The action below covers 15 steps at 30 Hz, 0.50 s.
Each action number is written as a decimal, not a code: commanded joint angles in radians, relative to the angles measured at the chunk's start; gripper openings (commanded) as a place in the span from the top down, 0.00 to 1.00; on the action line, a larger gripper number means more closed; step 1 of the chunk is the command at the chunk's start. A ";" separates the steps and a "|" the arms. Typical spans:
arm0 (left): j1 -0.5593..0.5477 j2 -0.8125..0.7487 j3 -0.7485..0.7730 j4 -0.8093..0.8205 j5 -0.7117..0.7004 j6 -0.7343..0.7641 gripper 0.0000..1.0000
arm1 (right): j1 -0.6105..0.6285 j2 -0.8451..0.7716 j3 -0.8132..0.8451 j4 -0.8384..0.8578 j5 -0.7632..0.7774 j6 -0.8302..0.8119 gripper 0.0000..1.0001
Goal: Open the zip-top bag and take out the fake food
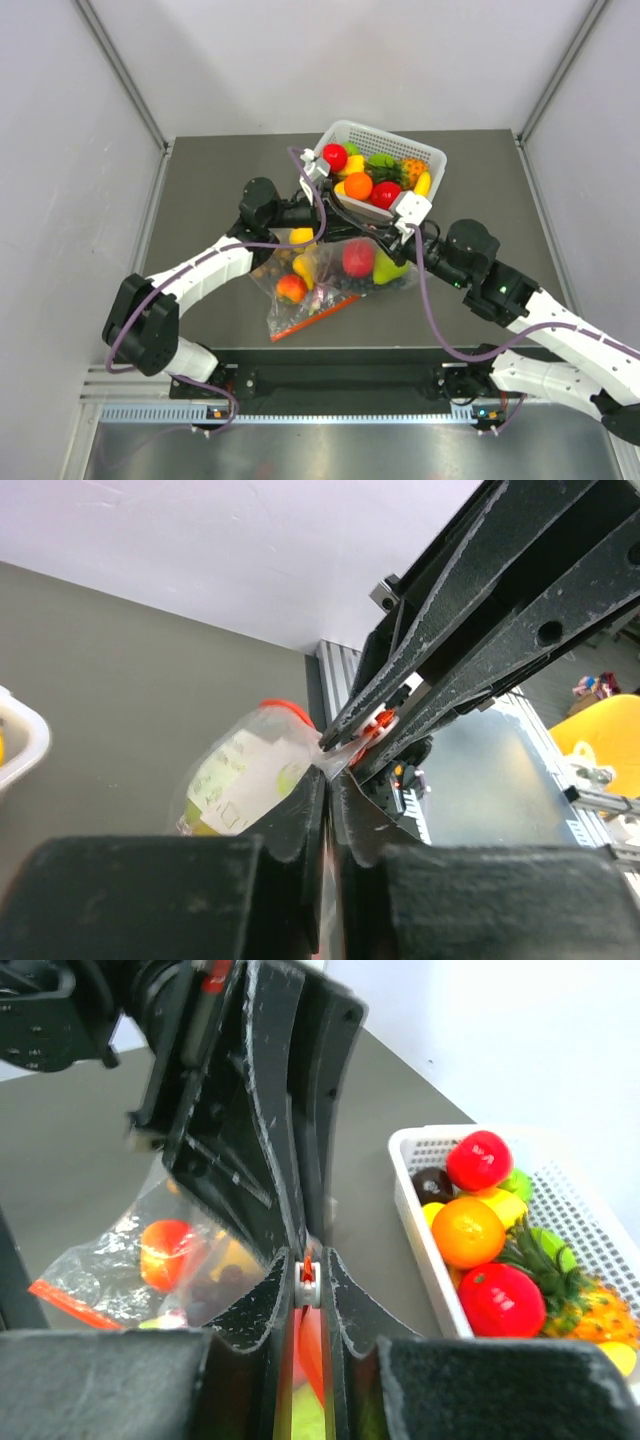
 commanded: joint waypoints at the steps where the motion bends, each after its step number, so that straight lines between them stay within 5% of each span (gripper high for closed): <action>1: 0.040 -0.064 0.058 0.109 0.030 -0.003 0.77 | 0.005 -0.008 0.044 -0.057 0.011 0.006 1.00; 2: 0.041 -0.063 0.064 0.106 0.039 0.000 0.66 | 0.005 0.006 0.072 -0.069 -0.015 0.003 1.00; 5: 0.040 -0.066 0.070 0.092 0.073 0.009 0.57 | 0.003 0.035 0.122 -0.108 -0.042 -0.004 1.00; 15: 0.040 -0.058 0.102 0.043 0.148 0.038 0.53 | -0.011 0.106 0.241 -0.200 -0.105 -0.011 1.00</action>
